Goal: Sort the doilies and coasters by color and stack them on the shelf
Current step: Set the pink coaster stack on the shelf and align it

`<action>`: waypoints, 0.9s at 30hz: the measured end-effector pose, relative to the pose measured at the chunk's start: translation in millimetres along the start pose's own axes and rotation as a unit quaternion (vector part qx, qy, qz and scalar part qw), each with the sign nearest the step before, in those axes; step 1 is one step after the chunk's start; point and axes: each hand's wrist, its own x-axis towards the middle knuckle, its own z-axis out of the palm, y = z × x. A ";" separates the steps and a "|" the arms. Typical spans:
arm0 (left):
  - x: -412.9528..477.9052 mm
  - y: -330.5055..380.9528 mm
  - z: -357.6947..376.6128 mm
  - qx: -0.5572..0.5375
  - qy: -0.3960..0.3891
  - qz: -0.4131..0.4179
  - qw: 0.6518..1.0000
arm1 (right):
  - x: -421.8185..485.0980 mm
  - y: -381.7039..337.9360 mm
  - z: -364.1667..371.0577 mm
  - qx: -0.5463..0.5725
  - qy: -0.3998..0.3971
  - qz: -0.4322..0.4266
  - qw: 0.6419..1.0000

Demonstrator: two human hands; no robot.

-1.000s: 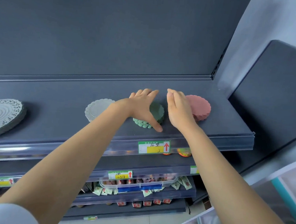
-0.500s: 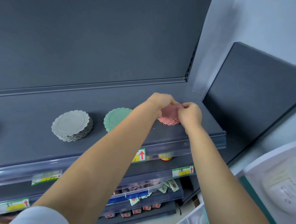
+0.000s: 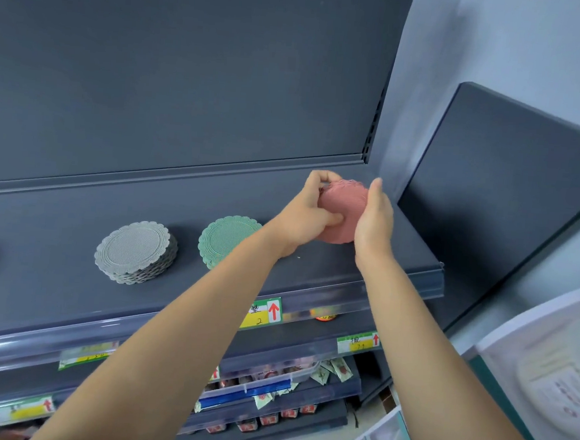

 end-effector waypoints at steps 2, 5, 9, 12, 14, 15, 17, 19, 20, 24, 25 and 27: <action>-1.2 -8.8 2.6 -0.004 0.008 0.002 1.000 | -1.6 5.3 -0.8 -0.012 0.000 -0.028 1.000; 1.4 -20.2 5.8 0.078 0.051 0.012 0.996 | -1.0 9.5 -3.6 -0.038 -0.010 -0.060 0.997; 0.8 -21.0 2.5 0.183 0.067 0.065 0.979 | -1.9 8.9 -7.6 -0.058 -0.030 -0.059 0.996; -2.1 -17.2 3.2 0.170 0.058 0.061 0.982 | -2.0 7.7 -13.4 -0.105 -0.034 -0.094 0.989; -1.5 -16.9 2.1 0.131 0.051 0.019 0.990 | -0.4 8.4 -20.6 -0.195 -0.037 -0.140 0.970; -0.7 -17.7 0.8 0.122 0.039 -0.007 0.992 | -0.3 9.5 -23.3 -0.262 -0.045 -0.162 0.950; 0.4 -19.7 -0.7 0.134 0.026 -0.047 0.990 | 1.2 14.5 -25.5 -0.360 -0.059 -0.184 0.913; 3.9 -22.0 0.0 0.201 0.050 -0.055 0.977 | 5.2 18.3 -23.7 -0.396 -0.062 -0.190 0.897; 5.1 -22.0 1.2 0.271 0.066 -0.048 0.959 | 8.1 19.7 -22.2 -0.414 -0.057 -0.191 0.888; 4.9 -19.9 0.8 0.355 0.047 -0.022 0.933 | 22.1 23.0 -19.1 -0.461 -0.053 -0.133 0.876; 3.7 -19.1 0.2 0.334 0.003 -0.017 0.942 | 24.0 22.6 -19.0 -0.442 -0.053 -0.111 0.889; 1.4 -16.6 0.0 0.343 -0.076 -0.034 0.936 | 25.4 21.4 -19.9 -0.419 -0.056 -0.087 0.902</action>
